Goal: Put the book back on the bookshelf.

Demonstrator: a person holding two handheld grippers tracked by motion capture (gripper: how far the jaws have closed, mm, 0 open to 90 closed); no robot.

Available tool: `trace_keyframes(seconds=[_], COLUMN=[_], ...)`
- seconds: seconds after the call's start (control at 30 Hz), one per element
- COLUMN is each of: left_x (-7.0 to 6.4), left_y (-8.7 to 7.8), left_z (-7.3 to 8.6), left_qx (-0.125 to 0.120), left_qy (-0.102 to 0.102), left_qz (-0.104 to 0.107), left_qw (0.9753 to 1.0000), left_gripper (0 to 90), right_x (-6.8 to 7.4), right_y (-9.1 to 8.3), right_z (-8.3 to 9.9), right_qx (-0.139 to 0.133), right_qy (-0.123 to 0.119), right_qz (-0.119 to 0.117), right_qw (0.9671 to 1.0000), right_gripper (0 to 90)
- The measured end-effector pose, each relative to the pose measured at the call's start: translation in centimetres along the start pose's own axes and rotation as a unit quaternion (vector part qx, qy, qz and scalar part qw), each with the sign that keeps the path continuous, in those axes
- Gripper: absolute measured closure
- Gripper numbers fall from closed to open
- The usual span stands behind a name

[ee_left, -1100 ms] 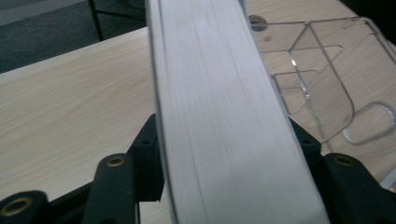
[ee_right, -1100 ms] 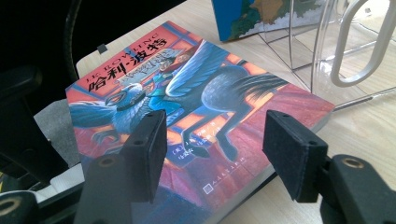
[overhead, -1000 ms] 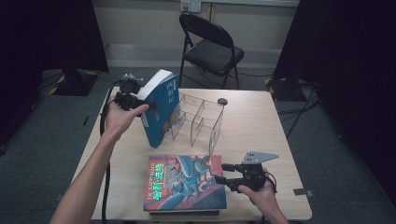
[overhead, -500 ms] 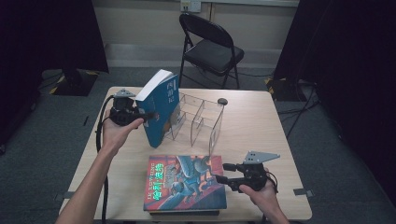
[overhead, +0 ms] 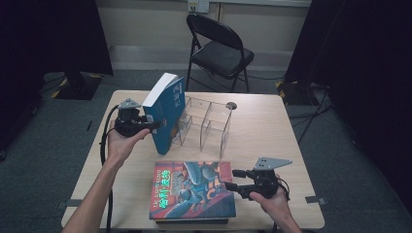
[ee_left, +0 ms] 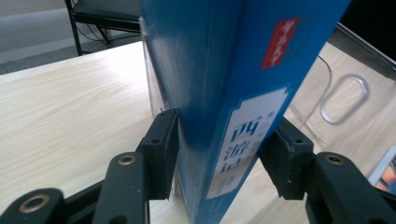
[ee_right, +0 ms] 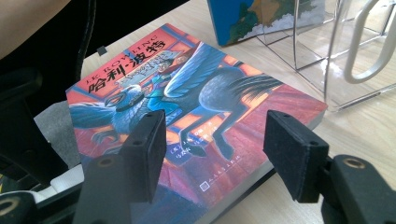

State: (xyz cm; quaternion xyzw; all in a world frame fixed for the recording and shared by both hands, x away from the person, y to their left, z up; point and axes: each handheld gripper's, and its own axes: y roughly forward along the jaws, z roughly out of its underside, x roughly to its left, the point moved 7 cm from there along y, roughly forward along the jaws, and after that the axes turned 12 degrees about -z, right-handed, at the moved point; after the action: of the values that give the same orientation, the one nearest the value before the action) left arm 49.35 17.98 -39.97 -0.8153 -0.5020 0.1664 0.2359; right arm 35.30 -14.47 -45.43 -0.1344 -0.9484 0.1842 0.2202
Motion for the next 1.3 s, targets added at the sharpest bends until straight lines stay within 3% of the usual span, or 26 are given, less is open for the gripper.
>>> trace_keyframes(seconds=[0.2,0.37,0.53,0.67,1.3], left_x=[-0.5,-0.7,-1.0,-1.1,-2.1], left_y=[-0.4,-0.8,-1.1,-1.3,-0.9], left_z=[0.3,0.8,1.3,1.6,2.7], left_qx=[-0.006,-0.011,-0.006,-0.007,-0.006], left_qy=[0.001,-0.009,-0.006,-0.011,-0.012], left_qz=[-0.004,0.009,0.008,0.024,0.018], left_qw=[1.0000,0.9999,0.9999,0.9996,0.9997], left_gripper=[50.4,51.5,53.6,55.2,54.5], right_x=[0.0,0.0,0.0,0.0,-0.1], right_y=[0.0,0.0,0.1,0.2,0.1], right_z=[0.0,0.0,0.1,0.1,0.1], right_qx=[0.000,0.000,0.003,0.003,0.002], right_qy=[0.000,0.000,0.001,0.001,0.001], right_qz=[0.000,0.001,0.001,0.001,0.003], right_qw=[1.0000,1.0000,1.0000,1.0000,1.0000], right_gripper=[39.4,39.4,39.5,39.5,39.6])
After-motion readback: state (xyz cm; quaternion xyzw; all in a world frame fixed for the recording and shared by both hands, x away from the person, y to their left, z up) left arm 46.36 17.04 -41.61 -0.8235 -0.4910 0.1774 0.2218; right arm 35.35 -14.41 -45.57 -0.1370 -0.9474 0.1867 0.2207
